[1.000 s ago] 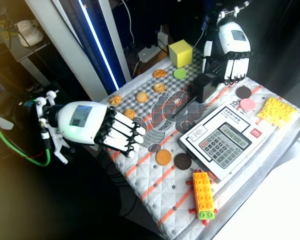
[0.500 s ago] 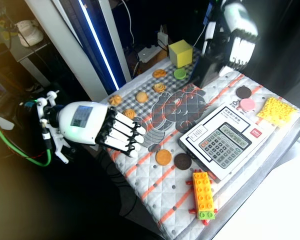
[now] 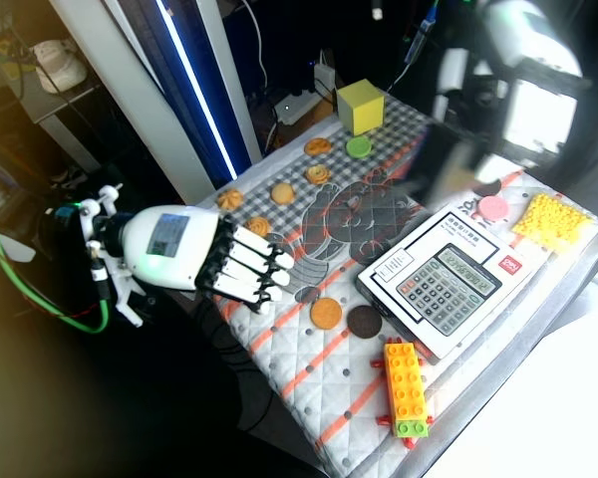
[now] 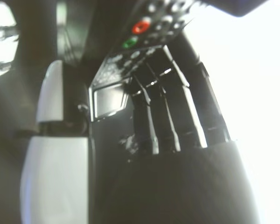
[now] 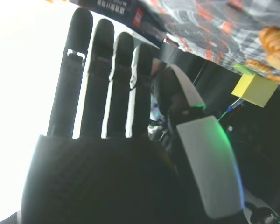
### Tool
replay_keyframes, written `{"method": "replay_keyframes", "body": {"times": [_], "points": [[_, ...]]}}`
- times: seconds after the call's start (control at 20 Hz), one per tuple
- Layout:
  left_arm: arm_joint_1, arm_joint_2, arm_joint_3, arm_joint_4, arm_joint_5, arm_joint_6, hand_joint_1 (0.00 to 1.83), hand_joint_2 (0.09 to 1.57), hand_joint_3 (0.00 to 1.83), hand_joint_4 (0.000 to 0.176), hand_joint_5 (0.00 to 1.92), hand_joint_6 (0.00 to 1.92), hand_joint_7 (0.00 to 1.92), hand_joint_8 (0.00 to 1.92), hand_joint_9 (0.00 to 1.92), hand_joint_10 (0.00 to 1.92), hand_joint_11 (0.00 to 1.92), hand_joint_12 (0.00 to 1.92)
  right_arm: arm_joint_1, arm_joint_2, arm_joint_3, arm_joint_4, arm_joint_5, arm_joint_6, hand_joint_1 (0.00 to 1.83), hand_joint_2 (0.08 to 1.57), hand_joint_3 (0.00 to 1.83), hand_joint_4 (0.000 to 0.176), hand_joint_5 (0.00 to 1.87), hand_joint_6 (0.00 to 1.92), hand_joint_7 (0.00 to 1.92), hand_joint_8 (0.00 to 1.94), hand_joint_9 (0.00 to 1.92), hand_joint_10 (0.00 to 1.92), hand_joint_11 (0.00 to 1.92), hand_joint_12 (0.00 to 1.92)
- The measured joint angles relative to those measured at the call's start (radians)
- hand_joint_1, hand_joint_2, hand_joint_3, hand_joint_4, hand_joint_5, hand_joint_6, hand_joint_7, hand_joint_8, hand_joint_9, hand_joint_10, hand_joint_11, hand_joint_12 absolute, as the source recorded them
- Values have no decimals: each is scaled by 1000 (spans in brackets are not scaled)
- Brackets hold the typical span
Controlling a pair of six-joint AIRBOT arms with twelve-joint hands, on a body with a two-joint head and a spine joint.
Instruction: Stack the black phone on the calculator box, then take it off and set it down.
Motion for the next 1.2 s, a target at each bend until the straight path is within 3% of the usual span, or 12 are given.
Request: {"method": "replay_keyframes", "body": {"times": [0.15, 0.2, 0.25, 0.3, 0.4, 0.5, 0.6, 0.75, 0.85, 1.0, 1.1, 1.2], "points": [[-6, -111, 89, 14, 84, 0, 1273, 1080, 0, 0, 1019, 735, 1107, 982, 1090, 686, 681, 1364, 23, -16, 13, -16, -21, 2, 661, 1436, 0, 0, 709, 0, 782, 0, 817, 2, 666, 578], [-9, -142, 118, 19, 102, 3, 1273, 1090, 2, 0, 1055, 639, 1038, 1123, 929, 949, 523, 1634, 34, -25, 20, -25, -29, 8, 633, 1435, 0, 0, 712, 1, 785, 1, 847, 10, 707, 595], [-10, -163, 139, 18, 109, 2, 1267, 1110, 0, 0, 1049, 597, 980, 1241, 951, 1255, 779, 1765, 39, -33, 26, -34, -30, 16, 634, 1435, 0, 0, 713, 1, 781, 0, 815, 1, 642, 564], [-10, -178, 156, 16, 114, 0, 1250, 1146, 0, 0, 940, 788, 925, 1316, 765, 1282, 639, 1651, 41, -35, 26, -40, -33, 16, 614, 1439, 1, 0, 713, 0, 780, 0, 793, 0, 610, 534], [0, -199, 183, 16, 135, -3, 1025, 1023, 0, 5, 762, 102, 735, 604, 601, 808, 371, 1244, 41, -38, 27, -47, -35, 17, 609, 1441, 2, 0, 716, 1, 780, 0, 790, 1, 602, 525], [19, -214, 198, 12, 154, -2, 959, 997, 0, 68, 613, 3, 718, 281, 547, 686, 221, 1297, 41, -38, 27, -47, -35, 18, 611, 1448, 4, 0, 714, 0, 789, 4, 814, 10, 628, 535], [35, -224, 204, 8, 169, -2, 921, 1002, 0, 88, 520, 0, 685, 149, 451, 633, 106, 1236, 41, -38, 27, -45, -38, 19, 609, 1452, 1, 0, 702, 0, 785, 1, 788, 0, 588, 500], [40, -227, 210, -2, 168, -1, 877, 977, 0, 135, 407, 0, 592, 5, 473, 114, 1, 1015, 41, -42, 28, -43, -39, 20, 598, 1449, 0, 0, 698, 0, 793, 2, 808, 6, 627, 480], [45, -227, 211, -28, 160, -1, 823, 984, 4, 120, 390, 0, 613, 4, 558, 57, 15, 1106, 41, -48, 31, -44, -42, 25, 600, 1447, 1, 0, 700, 0, 785, 1, 775, 0, 624, 384], [71, -211, 182, -50, 123, 0, 795, 968, 0, 164, 278, 4, 465, 0, 468, 10, 0, 1062, 41, -50, 31, -44, -40, 28, 661, 1430, 0, 0, 723, 6, 805, 5, 800, 8, 649, 370], [76, -192, 147, -59, 97, 0, 820, 936, 0, 144, 265, 3, 418, 16, 418, 19, 0, 812, 41, -50, 32, -43, -42, 29, 659, 1418, 0, 0, 714, 1, 795, 0, 790, 2, 641, 363], [76, -145, 86, -74, 21, 0, 793, 918, 0, 175, 210, 2, 348, 6, 410, 8, 0, 946, 43, -50, 32, -44, -42, 35, 667, 1393, 0, 0, 677, 0, 757, 0, 779, 0, 638, 370]]}}
